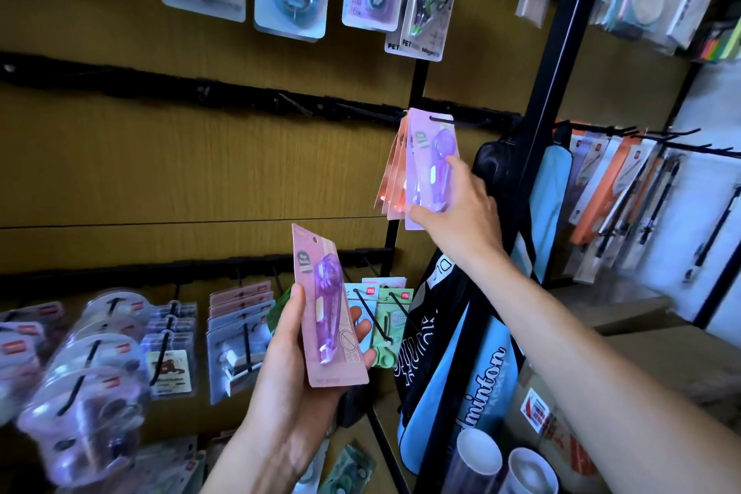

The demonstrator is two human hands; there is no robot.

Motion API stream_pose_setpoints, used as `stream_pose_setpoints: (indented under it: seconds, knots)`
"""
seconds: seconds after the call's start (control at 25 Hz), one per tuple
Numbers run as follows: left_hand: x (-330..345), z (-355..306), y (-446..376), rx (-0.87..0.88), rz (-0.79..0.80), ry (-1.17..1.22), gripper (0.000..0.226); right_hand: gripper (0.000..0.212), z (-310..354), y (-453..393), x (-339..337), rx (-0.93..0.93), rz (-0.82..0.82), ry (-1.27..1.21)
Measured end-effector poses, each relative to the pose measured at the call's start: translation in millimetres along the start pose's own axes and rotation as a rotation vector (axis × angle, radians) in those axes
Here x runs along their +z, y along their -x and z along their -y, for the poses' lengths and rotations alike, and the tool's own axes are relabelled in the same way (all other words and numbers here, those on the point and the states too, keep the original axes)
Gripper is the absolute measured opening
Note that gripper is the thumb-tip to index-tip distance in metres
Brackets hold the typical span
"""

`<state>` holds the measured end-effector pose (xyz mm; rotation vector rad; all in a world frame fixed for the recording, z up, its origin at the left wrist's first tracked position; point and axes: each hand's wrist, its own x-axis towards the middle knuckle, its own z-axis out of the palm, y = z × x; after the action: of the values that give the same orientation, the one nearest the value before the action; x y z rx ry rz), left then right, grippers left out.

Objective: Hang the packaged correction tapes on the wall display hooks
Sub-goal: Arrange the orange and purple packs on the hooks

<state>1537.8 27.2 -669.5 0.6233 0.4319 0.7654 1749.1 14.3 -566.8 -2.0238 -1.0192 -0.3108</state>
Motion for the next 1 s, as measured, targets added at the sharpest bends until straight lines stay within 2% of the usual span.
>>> stream_pose_setpoints:
  seconds: [0.08,0.16,0.24,0.32,0.36,0.52,0.72,0.84,1.0]
  knots:
    - [1.3,-2.0,1.2,0.014,0.017,-0.003,0.046,0.084,7.6,7.3,0.8,0.033,0.065,-0.093]
    - [2.7,-2.4,1.0,0.054,0.073,-0.013,0.047,0.073,12.4,39.5,0.4,0.003,0.121,-0.195]
    - [2.7,0.6,-0.8,0.11,0.139,-0.031,0.05,0.064,18.1,90.4,-0.8,-0.068,0.3,-0.341]
    - [4.8,4.9,1.0,0.136,0.167,-0.04,0.051,0.066,29.5,137.2,-3.2,-0.121,0.492,-0.368]
    - [4.8,7.6,1.3,0.141,0.191,-0.039,0.05,0.069,31.0,150.2,-1.7,-0.144,0.509,-0.349]
    - [10.4,13.0,5.3,0.157,0.298,-0.112,0.043,0.071,25.0,151.3,-3.1,-0.103,0.306,-0.299]
    - [8.1,16.1,2.9,0.114,0.213,-0.255,0.041,0.072,-9.1,101.7,-42.3,-0.033,-0.215,-0.215]
    - [5.6,19.4,4.8,0.081,0.175,-0.286,0.039,0.073,-18.2,76.6,-55.6,-0.022,-0.296,-0.089]
    - [8.2,19.5,6.5,0.076,0.166,-0.304,0.038,0.074,-18.6,66.4,-52.5,-0.039,-0.274,-0.071]
